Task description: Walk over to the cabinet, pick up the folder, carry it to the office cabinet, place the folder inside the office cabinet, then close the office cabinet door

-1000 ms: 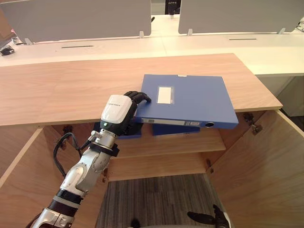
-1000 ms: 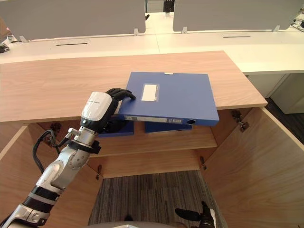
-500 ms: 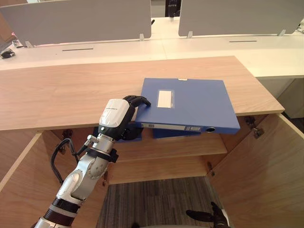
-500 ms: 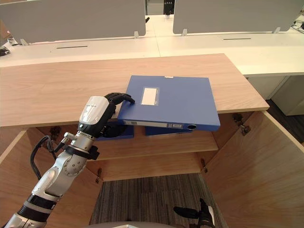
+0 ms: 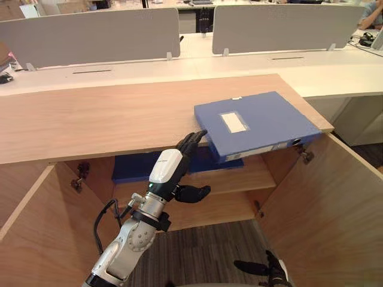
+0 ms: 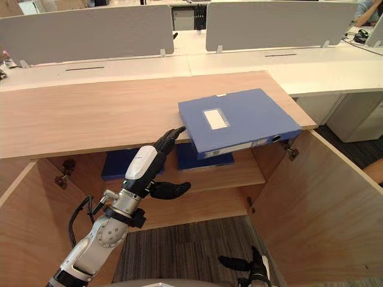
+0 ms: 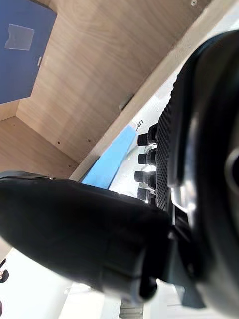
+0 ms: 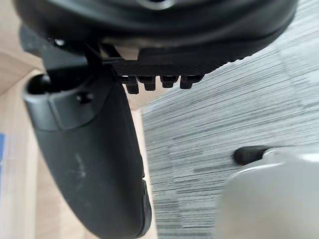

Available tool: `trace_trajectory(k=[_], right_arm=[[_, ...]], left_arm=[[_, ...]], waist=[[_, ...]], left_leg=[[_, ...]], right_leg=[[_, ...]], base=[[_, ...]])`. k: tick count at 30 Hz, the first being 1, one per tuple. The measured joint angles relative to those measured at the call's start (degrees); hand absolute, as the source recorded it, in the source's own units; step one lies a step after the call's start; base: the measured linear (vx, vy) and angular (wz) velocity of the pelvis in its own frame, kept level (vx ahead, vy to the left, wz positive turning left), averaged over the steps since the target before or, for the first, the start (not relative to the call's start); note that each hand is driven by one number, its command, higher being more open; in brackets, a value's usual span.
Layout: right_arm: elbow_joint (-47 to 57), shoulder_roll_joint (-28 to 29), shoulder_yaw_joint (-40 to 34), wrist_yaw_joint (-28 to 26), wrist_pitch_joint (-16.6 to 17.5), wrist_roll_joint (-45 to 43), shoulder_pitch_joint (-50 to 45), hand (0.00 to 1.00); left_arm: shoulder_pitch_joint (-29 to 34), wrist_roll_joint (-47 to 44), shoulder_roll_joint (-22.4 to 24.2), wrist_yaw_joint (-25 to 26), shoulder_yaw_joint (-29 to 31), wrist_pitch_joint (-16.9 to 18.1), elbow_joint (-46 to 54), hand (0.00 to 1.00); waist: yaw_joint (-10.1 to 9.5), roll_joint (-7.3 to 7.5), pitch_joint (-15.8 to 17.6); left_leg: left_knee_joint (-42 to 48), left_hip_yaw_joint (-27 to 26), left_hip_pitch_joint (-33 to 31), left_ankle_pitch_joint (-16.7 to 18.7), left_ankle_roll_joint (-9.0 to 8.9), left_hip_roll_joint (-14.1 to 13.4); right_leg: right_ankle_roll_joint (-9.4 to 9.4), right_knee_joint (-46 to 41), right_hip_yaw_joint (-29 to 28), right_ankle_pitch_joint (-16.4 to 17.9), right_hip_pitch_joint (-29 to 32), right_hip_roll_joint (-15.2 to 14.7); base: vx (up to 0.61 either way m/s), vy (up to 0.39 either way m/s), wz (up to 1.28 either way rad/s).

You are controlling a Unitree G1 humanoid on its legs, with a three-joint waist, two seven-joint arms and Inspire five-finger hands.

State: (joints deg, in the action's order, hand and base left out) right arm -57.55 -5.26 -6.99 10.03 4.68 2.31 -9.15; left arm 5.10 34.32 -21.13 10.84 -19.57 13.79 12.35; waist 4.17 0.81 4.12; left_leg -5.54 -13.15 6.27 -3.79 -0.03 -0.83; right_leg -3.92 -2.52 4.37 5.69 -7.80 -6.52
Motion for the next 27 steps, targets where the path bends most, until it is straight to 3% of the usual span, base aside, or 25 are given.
trace_trajectory(k=[14,20,23,27], right_arm=[[-0.5,-0.3,0.6,0.1,0.0,0.0,-1.1,1.0],[-0.3,-0.3,1.0,0.1,0.2,0.0,-0.7,1.0],[-0.3,-0.4,1.2,0.1,0.2,0.0,-0.8,1.0],[-0.2,-1.2,1.7,0.0,0.2,-0.2,-0.9,1.0]], left_arm=[[0.5,7.4,4.7,4.7,-0.8,-0.7,6.2,1.0],[-5.8,8.6,6.3,5.6,-5.7,-0.8,7.4,1.0],[-8.6,9.3,5.8,6.1,-7.2,-0.8,4.6,1.0],[-11.7,11.6,5.3,6.0,-8.1,-1.5,-4.4,1.0]], waist=[[-0.07,0.17,-1.5],[0.0,0.12,-1.7],[0.16,0.02,-1.8],[1.83,-1.02,-2.1]], left_leg=[[0.4,1.4,-1.8,-0.3,0.39,0.9],[0.3,1.3,-1.7,-0.1,0.17,-0.4],[0.0,1.0,-1.5,-0.3,0.36,-0.4],[0.0,1.1,-1.5,-0.7,0.1,-0.3]], right_leg=[[-1.27,0.8,-1.4,-1.1,0.9,-0.4],[-0.91,-0.6,-3.2,-1.6,2.1,0.4],[-0.69,-0.6,-3.4,-1.8,2.4,0.5],[0.1,-0.4,-3.3,-1.3,2.7,0.5]], base=[[0.05,0.005,0.0],[-0.01,-0.013,-0.07],[-0.14,-0.016,-0.13],[-0.13,0.0,-0.02]])
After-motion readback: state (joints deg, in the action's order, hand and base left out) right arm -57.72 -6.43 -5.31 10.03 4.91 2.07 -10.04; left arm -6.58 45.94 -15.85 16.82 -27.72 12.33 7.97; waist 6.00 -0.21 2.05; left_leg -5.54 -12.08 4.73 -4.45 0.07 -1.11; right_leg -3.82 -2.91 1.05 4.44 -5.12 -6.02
